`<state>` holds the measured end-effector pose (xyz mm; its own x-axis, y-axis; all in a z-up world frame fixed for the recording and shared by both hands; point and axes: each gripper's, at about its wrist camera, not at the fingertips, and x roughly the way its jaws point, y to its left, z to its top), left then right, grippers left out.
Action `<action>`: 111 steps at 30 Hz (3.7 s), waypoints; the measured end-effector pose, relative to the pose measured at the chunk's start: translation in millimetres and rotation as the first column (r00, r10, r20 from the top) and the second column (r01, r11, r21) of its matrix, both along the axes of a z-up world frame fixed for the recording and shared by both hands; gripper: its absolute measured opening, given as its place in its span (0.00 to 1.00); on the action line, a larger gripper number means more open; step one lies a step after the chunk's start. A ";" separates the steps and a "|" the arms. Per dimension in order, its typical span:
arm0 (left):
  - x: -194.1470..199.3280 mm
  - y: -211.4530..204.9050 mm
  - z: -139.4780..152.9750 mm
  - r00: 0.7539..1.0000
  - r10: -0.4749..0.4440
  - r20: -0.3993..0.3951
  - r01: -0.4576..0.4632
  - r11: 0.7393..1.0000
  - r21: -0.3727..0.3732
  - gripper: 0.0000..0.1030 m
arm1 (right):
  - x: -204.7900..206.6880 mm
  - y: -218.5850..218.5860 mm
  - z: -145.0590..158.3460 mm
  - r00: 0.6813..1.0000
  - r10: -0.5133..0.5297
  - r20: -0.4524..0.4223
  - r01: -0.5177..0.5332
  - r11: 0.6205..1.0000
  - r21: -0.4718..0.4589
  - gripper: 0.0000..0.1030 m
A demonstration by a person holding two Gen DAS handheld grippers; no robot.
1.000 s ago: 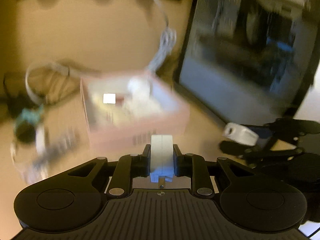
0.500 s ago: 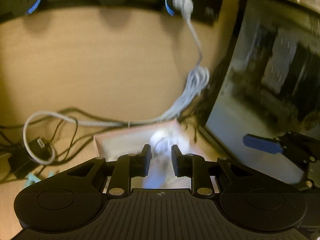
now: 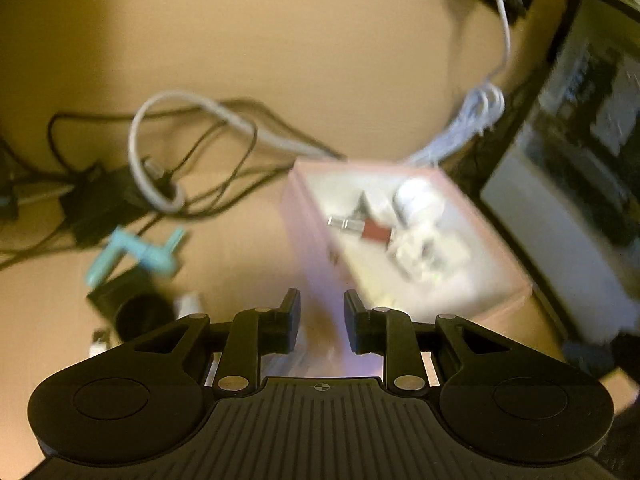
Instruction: Organize rigid objects
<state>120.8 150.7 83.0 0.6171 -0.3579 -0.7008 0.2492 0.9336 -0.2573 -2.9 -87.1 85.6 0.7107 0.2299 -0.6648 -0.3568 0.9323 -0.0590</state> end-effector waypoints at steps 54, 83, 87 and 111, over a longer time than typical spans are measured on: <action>-207.1 134.7 -6.4 0.923 0.383 -0.039 -0.383 0.903 -0.194 0.09 | 183.7 269.4 -12.5 0.976 0.152 -0.154 -0.149 0.988 0.029 0.69; -46.7 1.5 -20.3 0.996 0.089 0.029 -0.091 0.994 0.059 0.16 | 1.4 76.1 37.9 0.997 -0.042 -0.062 0.042 0.999 0.007 0.00; -26.3 -9.5 -30.4 0.987 0.159 -0.008 -0.156 0.980 0.122 0.18 | -19.3 45.9 8.7 0.992 -0.095 -0.089 0.094 0.995 -0.011 0.00; -133.1 -45.1 -33.8 0.984 0.110 -0.141 -0.095 0.989 0.112 0.26 | -59.8 -47.3 -26.2 0.995 -0.098 -0.009 0.098 0.992 0.078 0.61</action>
